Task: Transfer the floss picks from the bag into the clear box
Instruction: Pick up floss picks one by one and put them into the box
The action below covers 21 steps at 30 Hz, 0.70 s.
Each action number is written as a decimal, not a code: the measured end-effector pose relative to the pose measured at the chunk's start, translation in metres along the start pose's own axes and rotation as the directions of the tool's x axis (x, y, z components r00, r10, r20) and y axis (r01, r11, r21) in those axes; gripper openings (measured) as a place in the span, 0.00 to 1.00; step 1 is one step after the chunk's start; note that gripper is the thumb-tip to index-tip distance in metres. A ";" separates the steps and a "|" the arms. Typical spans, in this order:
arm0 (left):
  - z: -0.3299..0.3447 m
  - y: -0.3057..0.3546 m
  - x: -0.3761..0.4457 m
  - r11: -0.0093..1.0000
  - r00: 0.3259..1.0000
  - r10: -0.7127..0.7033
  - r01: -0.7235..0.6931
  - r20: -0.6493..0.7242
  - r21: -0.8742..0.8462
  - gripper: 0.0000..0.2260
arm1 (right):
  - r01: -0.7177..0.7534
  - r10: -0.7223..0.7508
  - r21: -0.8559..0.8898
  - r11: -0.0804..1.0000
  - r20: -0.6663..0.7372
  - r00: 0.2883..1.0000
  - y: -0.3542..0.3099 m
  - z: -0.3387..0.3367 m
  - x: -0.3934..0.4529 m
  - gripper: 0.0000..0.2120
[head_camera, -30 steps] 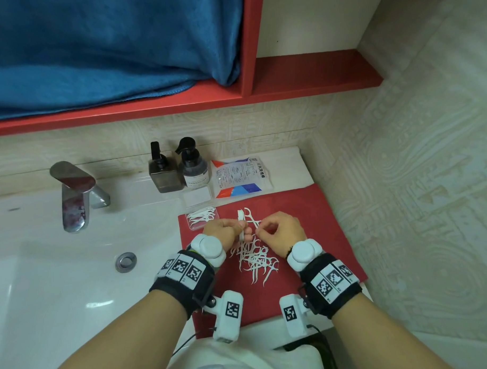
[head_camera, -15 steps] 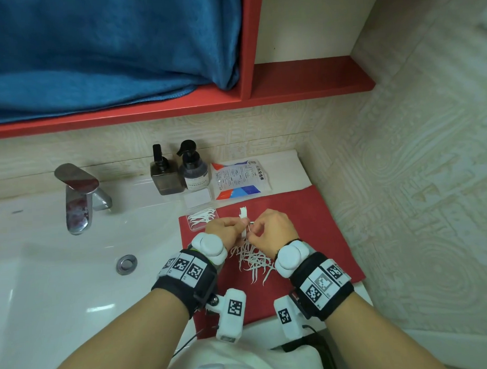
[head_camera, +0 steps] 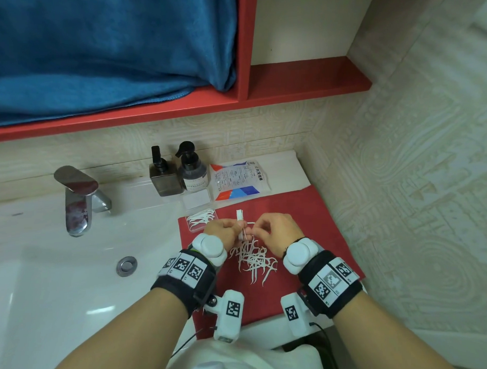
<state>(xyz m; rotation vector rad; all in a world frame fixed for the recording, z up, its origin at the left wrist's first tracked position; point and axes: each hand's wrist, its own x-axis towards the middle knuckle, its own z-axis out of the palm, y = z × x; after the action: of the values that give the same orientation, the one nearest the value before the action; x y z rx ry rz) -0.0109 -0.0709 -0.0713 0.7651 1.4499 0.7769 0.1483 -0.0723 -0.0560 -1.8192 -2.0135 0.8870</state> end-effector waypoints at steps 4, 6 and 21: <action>0.000 -0.001 -0.001 1.000 0.999 -0.022 0.023 0.037 -0.020 0.06 | -0.092 0.095 0.106 0.990 -0.021 0.995 0.005 -0.007 0.001 0.04; 0.001 -0.001 -0.002 0.999 0.998 -0.032 0.033 0.046 -0.017 0.07 | -0.094 0.104 0.151 0.984 -0.061 0.993 0.004 -0.010 0.002 0.04; -0.010 -0.003 -0.006 0.984 0.986 -0.142 0.151 0.091 -0.091 0.07 | -0.033 0.043 0.252 0.967 -0.033 0.999 0.005 0.004 0.009 0.08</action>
<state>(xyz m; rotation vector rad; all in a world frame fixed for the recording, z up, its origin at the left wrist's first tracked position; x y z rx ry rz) -0.0208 -0.0775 -0.0702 0.6023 1.3655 0.6893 0.1488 -0.0641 -0.0639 -1.7243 -1.7574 1.0569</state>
